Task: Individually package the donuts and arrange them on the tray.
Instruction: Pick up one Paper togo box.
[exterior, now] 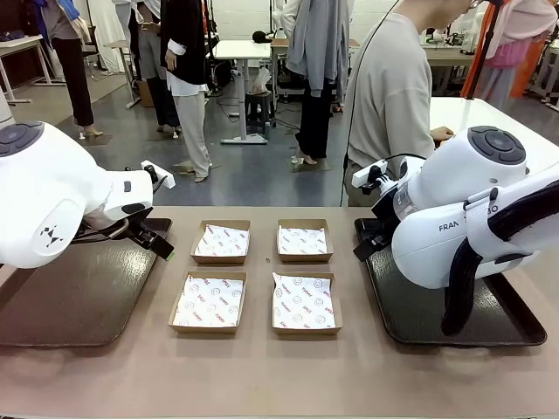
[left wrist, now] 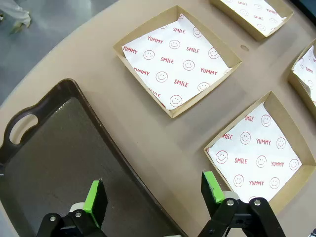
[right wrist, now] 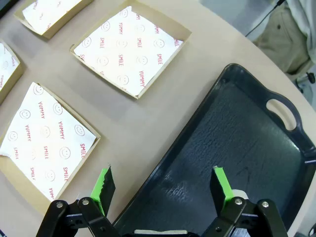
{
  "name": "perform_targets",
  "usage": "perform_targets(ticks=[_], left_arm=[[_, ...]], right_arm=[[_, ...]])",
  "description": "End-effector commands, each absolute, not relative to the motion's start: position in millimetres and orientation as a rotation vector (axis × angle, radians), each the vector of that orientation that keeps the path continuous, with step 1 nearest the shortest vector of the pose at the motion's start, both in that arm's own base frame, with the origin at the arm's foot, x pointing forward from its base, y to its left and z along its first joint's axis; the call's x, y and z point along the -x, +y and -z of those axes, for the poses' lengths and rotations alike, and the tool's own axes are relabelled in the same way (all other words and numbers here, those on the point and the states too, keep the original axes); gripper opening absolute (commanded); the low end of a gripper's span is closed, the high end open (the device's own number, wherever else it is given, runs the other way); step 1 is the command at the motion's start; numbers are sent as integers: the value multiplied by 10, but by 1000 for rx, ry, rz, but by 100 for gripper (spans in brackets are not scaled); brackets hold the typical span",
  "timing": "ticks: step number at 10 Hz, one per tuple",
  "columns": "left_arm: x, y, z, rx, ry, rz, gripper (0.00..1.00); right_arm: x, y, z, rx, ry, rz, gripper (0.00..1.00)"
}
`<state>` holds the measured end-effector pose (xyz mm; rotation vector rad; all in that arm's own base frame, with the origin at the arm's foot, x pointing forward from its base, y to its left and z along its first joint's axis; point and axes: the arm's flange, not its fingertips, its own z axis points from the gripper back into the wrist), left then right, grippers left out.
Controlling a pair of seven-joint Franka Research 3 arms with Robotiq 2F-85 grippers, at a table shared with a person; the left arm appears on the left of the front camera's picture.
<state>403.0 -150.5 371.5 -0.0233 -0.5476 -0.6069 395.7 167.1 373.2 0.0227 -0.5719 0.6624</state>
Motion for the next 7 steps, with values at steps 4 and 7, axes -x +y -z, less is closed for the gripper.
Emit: perform_targets(ticks=[4, 7], left_arm=[[-4030, -1504, -3715, 23, -548, 607, 100], [-3460, -1294, -3852, 8, -481, 597, 100]], right_arm=[[-3957, 1672, -3732, -23, -572, -662, 100], [-3386, 1419, -3899, 35, -558, -665, 100]])
